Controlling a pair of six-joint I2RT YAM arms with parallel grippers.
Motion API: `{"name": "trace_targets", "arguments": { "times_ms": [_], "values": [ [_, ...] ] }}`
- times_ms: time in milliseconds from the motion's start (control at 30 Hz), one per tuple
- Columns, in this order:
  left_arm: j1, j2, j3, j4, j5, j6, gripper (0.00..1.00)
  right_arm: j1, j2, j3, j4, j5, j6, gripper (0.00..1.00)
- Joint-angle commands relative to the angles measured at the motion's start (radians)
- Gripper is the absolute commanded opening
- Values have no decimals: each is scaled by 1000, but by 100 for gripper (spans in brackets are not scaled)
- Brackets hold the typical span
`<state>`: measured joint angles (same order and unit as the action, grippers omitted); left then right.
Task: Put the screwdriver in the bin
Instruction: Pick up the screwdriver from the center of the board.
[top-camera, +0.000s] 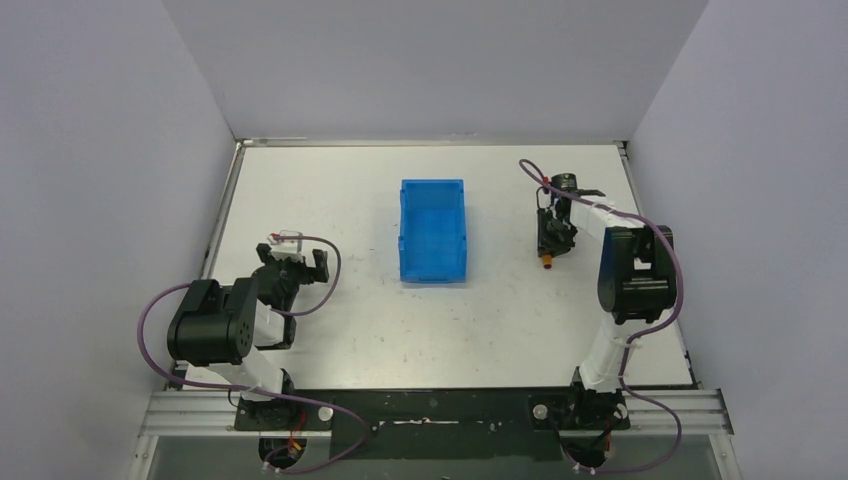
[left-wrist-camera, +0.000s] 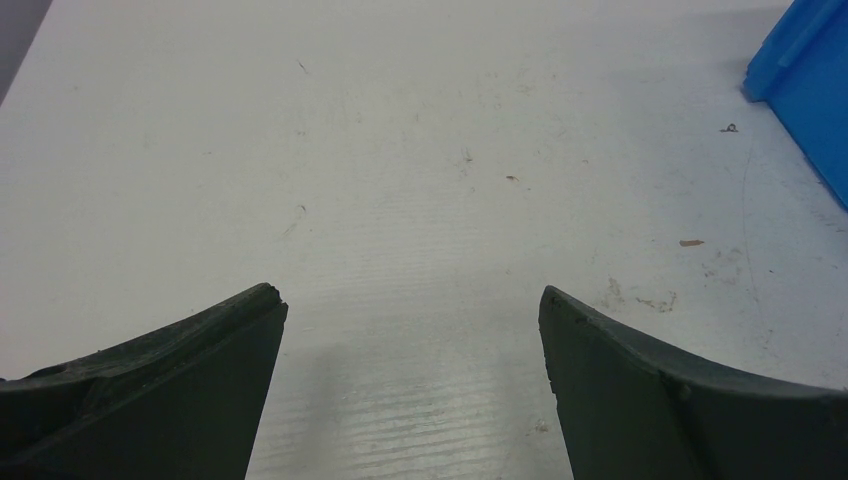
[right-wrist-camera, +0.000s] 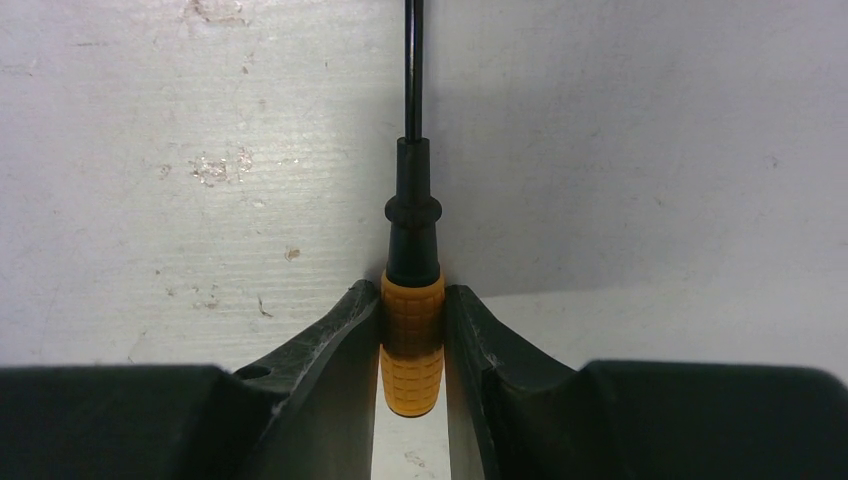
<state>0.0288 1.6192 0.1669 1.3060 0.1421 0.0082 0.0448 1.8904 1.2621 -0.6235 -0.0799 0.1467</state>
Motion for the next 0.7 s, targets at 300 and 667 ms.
{"name": "trace_targets", "arguments": {
  "times_ms": [300,667],
  "values": [
    [3,-25,0,36,-3,-3,97,12,-135,189,-184,77,26,0],
    [3,-27,0,32,-4,-2,97,50,-175,326,-293,121,55,0]
  ]
}}
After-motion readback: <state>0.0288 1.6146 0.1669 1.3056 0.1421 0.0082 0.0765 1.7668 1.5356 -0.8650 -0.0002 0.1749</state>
